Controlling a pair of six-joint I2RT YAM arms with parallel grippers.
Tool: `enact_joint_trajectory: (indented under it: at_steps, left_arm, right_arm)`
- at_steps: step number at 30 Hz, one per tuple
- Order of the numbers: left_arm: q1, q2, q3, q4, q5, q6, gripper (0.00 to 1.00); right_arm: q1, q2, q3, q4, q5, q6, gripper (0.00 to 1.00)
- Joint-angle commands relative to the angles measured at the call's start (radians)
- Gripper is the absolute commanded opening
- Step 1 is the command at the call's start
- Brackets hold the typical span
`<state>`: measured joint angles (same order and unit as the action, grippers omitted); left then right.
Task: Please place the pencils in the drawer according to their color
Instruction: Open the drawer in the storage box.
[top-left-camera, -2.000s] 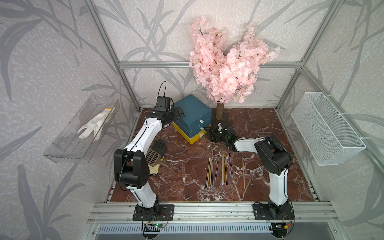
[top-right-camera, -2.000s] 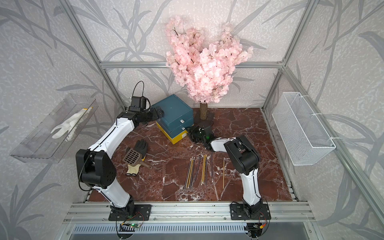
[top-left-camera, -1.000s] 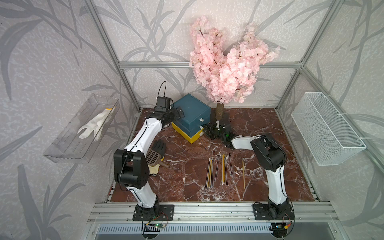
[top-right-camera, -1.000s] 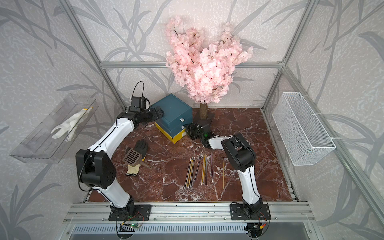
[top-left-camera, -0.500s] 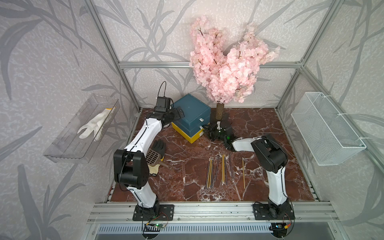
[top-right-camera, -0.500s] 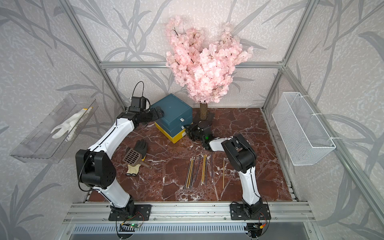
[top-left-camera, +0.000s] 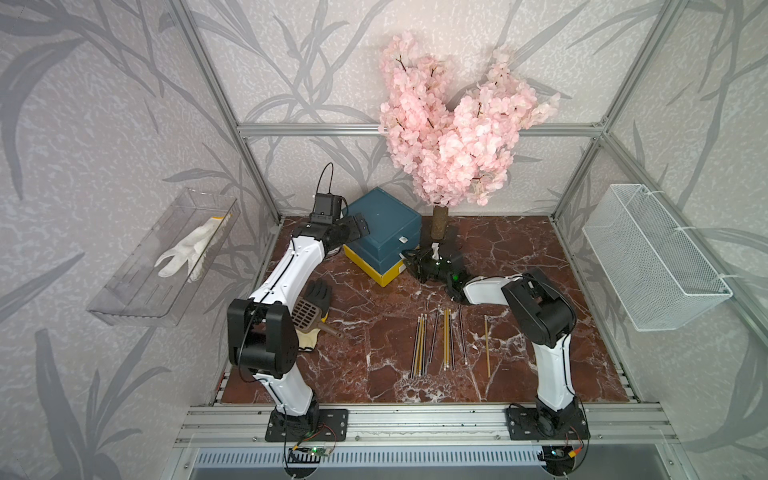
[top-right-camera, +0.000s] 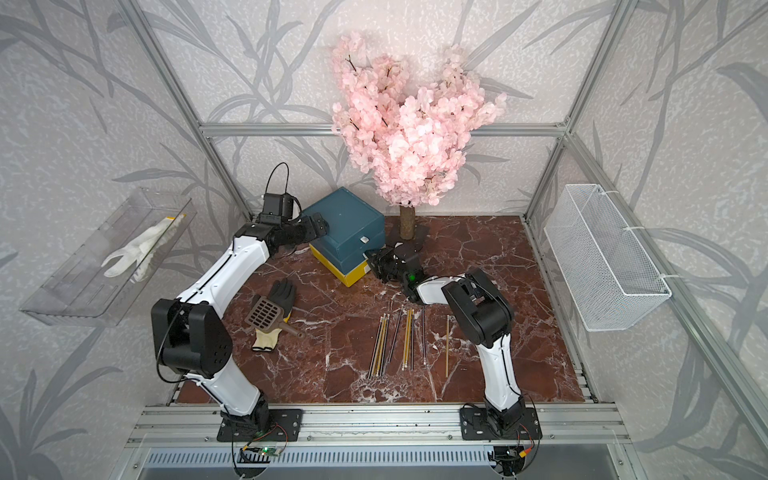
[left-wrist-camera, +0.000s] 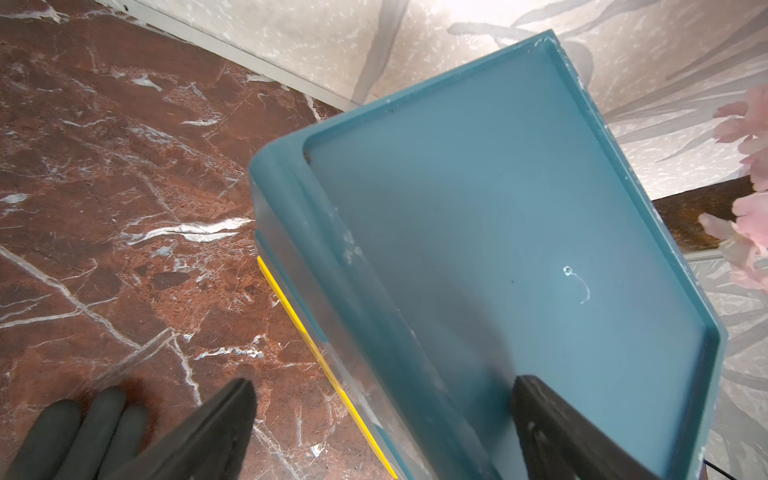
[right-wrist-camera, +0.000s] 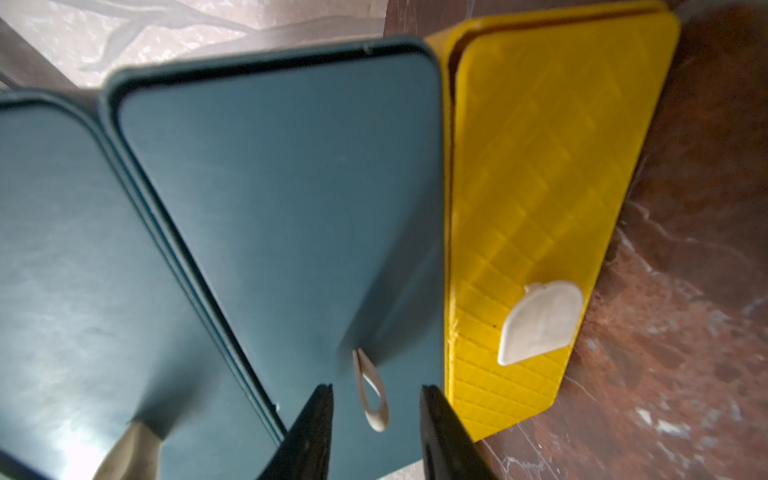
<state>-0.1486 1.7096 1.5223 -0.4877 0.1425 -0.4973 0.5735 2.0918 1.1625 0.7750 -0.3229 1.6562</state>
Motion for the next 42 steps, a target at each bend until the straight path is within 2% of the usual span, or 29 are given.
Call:
enact_joint_trajectory:
  at_steps: [1, 6, 12, 42]
  left_arm:
    - [-0.009, 0.02, -0.044, -0.147, -0.014, 0.027, 1.0]
    - [-0.01, 0.021, -0.043, -0.147, -0.016, 0.026, 1.0]
    - [-0.011, 0.021, -0.046, -0.148, -0.018, 0.03, 1.0]
    - [-0.019, 0.014, -0.065, -0.131, -0.006, 0.022, 1.0]
  right_arm:
    - [0.005, -0.025, 0.013, 0.037, -0.004, 0.007, 0.37]
    - [0.005, 0.004, 0.043, 0.033, -0.013, 0.011, 0.3]
    - [0.003, 0.01, 0.038, 0.048, -0.021, 0.016, 0.0]
    - [-0.01, -0.314, -0.405, 0.073, -0.03, -0.019, 0.0]
